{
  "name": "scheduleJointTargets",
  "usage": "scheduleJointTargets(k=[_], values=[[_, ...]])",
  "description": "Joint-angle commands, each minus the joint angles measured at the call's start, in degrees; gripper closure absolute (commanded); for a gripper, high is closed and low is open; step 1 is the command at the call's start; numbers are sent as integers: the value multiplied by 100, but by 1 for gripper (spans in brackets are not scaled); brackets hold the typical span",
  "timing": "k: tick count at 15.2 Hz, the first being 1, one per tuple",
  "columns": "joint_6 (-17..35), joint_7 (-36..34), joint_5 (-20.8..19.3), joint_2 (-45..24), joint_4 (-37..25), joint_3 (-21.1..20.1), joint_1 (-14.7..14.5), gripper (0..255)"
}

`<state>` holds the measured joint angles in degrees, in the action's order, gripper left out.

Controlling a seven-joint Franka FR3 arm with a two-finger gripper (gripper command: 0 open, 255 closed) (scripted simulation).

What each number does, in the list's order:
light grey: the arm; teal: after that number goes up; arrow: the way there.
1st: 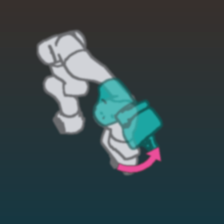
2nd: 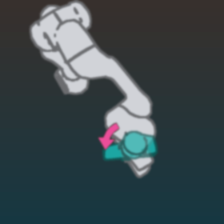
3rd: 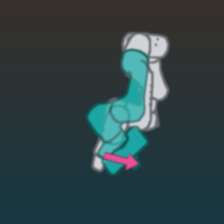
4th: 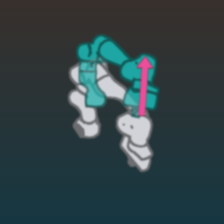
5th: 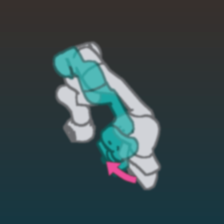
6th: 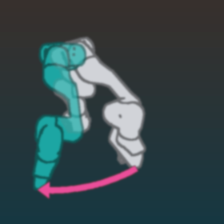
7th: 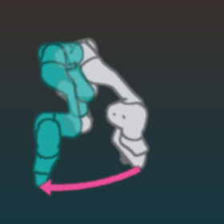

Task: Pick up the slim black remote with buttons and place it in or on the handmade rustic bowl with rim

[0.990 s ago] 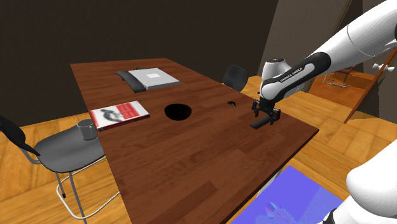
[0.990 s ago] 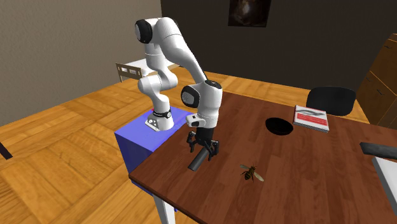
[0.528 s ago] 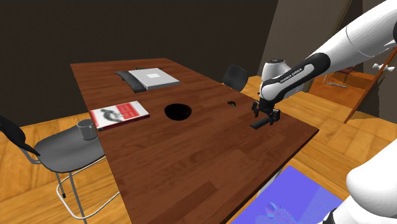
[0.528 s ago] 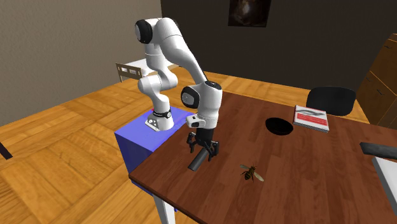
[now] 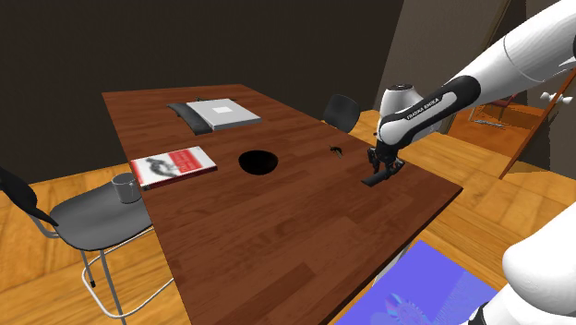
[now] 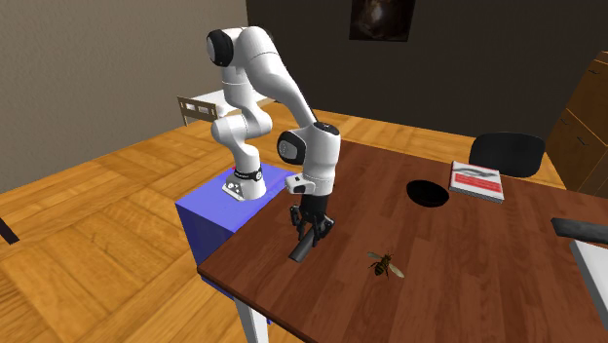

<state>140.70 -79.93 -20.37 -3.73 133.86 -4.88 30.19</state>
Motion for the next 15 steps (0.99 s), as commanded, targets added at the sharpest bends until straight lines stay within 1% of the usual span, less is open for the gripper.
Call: scheduleJointTargets(k=[1,15], values=[[-20,-3,-4,-33,44,8,6,255],[-980,427,400,610,-320,-40,-22,255]])
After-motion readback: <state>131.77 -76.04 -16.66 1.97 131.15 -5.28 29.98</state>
